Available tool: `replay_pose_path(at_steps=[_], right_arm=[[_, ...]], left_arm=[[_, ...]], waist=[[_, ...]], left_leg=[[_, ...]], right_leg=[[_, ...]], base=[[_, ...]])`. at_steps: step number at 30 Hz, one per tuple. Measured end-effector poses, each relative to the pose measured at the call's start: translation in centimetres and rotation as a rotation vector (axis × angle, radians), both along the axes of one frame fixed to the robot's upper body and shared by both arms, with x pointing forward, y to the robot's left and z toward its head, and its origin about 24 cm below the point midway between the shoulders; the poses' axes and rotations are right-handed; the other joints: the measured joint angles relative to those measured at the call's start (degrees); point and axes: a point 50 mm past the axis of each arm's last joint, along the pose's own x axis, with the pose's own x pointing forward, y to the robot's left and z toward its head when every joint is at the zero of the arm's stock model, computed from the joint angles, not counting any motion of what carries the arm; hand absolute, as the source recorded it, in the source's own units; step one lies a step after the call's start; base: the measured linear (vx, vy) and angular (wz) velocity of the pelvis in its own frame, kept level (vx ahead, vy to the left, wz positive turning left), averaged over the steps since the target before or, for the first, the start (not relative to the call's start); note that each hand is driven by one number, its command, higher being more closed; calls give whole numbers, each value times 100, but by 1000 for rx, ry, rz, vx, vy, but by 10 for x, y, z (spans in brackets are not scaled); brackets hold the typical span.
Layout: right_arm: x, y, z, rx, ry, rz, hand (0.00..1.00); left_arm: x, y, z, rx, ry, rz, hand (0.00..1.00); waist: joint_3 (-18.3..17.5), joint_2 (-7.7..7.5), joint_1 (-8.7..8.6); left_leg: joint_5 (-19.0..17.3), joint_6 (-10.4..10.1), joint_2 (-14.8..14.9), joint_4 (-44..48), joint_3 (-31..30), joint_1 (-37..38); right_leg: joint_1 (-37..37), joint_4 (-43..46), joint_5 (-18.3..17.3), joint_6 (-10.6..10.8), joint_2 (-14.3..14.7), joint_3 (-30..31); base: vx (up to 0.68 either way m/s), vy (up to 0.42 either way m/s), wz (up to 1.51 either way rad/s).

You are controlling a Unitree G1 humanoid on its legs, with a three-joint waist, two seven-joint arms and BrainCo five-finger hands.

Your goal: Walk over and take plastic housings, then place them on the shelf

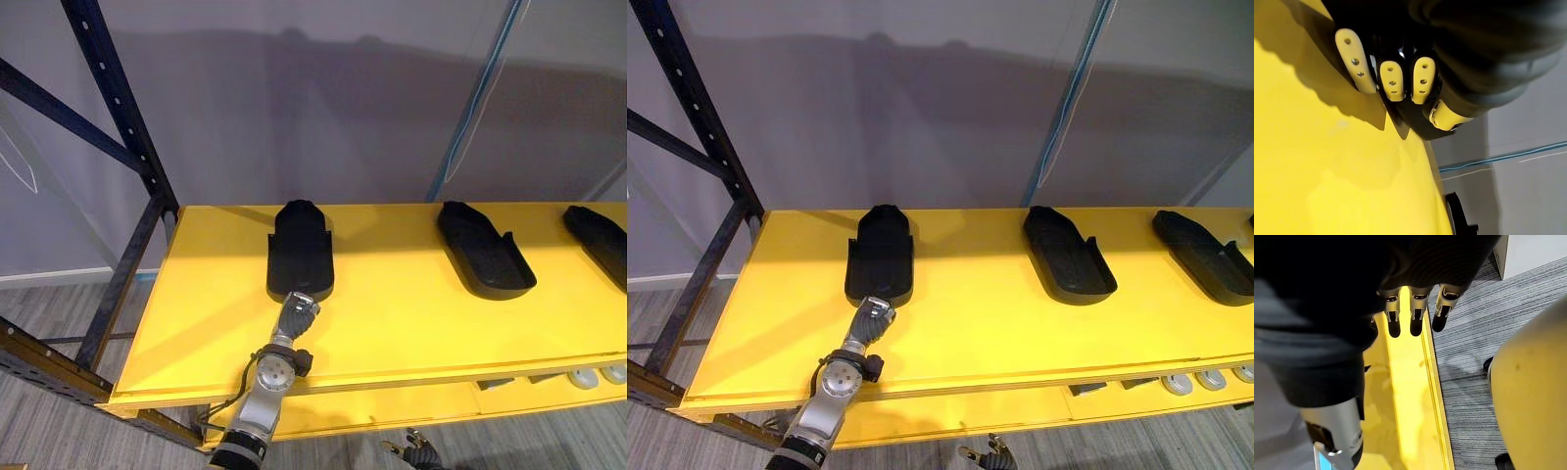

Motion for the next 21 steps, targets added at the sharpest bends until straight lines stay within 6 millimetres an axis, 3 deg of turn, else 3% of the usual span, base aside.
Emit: replay_pose_path(at_steps=[2, 11, 17, 19, 21], right_arm=[[3, 1, 0, 0, -2, 5, 0], [5, 1, 1, -7, -5, 20, 0], [7, 1, 1, -9, -11, 20, 0], [7, 0, 1, -12, -9, 19, 0], [5, -1, 0, -14, -4, 18, 0]], left_arm=[[2, 3, 2, 14, -9, 9, 100], [5, 4, 4, 21, -23, 23, 100], [-11, 7, 11, -6, -56, 35, 100], [-19, 6, 24, -36, -112, 29, 100], [-25, 5, 62, -92, -281, 24, 100]], waist=[[0, 0, -92], [10, 9, -143], [59, 24, -170], [96, 14, -138], [103, 5, -23]], left_leg=[[-11, -8, 3, 1, 7, -1], [-30, -7, 9, 1, 10, 2], [-34, -5, 9, 1, -6, 3], [-34, -5, 10, 2, -29, -12], [-34, -5, 2, 3, -120, -68]], right_leg=[[14, -51, 11, -11, 0, 4], [35, -74, 19, -21, 1, 4], [56, -89, 20, -20, -6, -17], [94, -73, 20, -19, -10, -28], [97, -48, 19, -18, -20, -57]], base=[[0, 0, 0], [1, 1, 0], [0, 6, 2], [13, 14, 8], [-4, 23, 15]])
